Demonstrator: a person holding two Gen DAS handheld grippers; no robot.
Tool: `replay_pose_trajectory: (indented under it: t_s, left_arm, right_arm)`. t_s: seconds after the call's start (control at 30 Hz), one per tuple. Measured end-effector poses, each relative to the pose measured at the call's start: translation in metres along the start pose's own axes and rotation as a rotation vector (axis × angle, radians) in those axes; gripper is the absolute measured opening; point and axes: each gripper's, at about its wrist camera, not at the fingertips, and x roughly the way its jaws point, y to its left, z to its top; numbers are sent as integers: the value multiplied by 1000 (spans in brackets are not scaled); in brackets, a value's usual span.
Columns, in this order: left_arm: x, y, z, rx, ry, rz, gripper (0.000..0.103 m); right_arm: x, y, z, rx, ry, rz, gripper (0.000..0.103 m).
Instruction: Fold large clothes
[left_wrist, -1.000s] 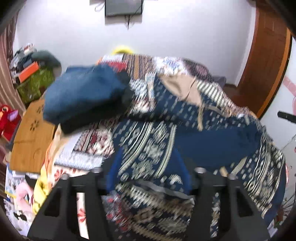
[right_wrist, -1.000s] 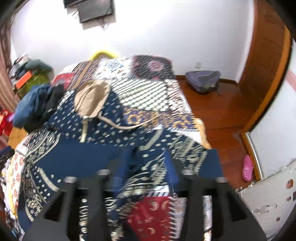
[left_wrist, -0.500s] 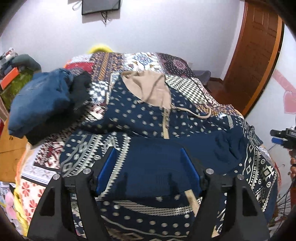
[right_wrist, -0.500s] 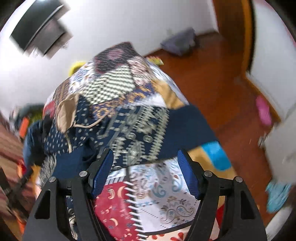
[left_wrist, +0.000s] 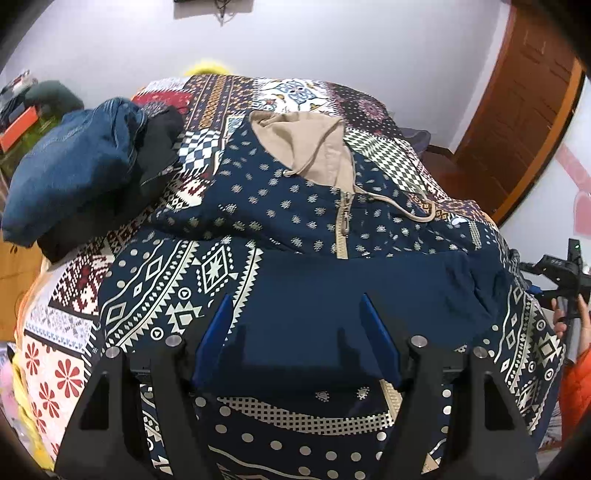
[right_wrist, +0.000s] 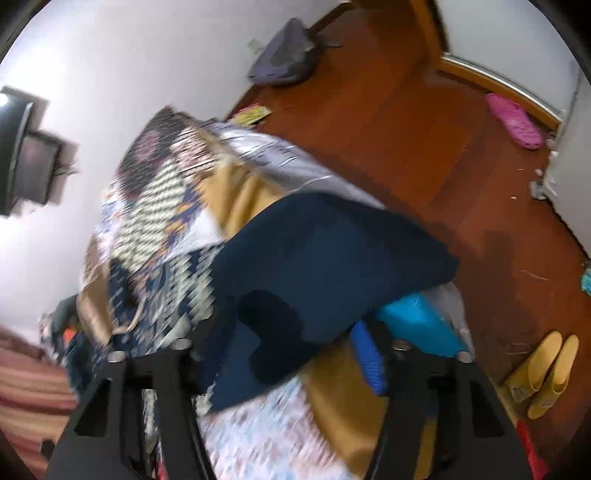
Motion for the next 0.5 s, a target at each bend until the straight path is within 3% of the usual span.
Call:
replay_pose_trajectory:
  t_s: [0.13,0.2,0.3,0.5]
  left_arm:
    - [-1,5,-4,-22,6,-1,70]
    - [-3,6,-6,-22,5,4,70]
    - [-7,8,-9,-13,-3,14,70]
    - [-21,9,-11,3,-33,17,70]
  right_arm:
    - [0,5,13,-29,-45,-97,19]
    - [-4,10,14,-66,-63,-117,12]
    - [-20,27,8,-163,-113,-137,8]
    - [-81,87,-5,-352,-264,-65,8]
